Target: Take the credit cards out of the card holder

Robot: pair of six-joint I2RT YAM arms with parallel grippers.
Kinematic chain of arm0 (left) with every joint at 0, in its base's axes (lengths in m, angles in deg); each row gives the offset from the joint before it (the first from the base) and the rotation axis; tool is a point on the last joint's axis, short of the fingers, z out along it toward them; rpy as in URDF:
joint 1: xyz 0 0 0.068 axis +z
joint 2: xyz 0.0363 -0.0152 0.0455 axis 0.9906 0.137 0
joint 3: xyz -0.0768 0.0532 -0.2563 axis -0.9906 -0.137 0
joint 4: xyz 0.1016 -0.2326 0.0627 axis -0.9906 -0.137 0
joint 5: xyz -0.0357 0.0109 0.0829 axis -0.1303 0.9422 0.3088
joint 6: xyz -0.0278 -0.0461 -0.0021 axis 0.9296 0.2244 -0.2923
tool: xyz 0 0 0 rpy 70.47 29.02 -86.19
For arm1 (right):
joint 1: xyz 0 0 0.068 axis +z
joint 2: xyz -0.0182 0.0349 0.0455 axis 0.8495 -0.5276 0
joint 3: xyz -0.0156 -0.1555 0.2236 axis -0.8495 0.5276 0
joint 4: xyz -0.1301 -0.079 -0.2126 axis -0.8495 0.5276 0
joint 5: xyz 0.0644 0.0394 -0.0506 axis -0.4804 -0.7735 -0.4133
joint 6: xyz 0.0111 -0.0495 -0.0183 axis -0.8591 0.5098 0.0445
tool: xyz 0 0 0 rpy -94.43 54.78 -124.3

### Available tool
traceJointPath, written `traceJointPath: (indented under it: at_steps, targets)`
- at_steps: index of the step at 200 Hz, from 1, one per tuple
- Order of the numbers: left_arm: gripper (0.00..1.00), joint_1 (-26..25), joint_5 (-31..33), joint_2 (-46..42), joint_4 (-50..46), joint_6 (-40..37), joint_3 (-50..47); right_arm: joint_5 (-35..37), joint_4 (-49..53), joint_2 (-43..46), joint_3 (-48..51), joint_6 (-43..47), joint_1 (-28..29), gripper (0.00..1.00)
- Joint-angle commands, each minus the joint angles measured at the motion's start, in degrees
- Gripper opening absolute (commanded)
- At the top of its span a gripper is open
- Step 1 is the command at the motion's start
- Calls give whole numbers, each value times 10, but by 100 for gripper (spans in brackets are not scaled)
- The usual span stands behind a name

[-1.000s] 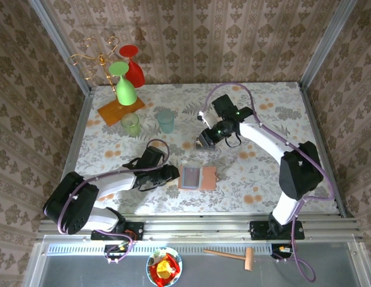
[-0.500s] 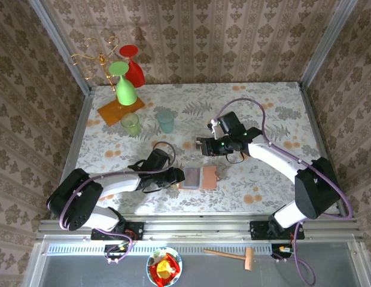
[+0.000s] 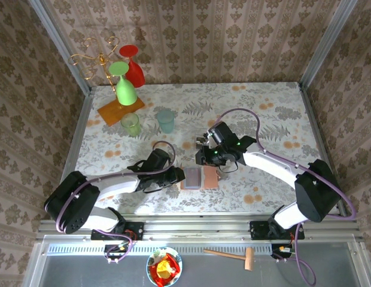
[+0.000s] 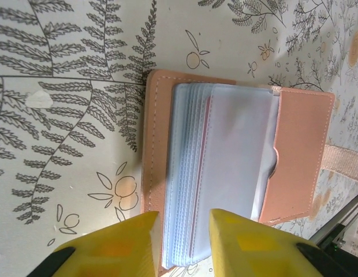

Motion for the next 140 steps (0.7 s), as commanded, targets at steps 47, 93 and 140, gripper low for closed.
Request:
traceJointPath:
  at_steps: [47,93,140]
  targets:
    - [20,-1,-5,28,20,3,9,-6,-30,-37,11,-68,36,28]
    - [18,-1,1,32,-5,-1,8,3,-18,-66,0,-78,52,34]
    - [17,-1,1,34,1,4,-4,3,-29,-89,9,-89,58,35]
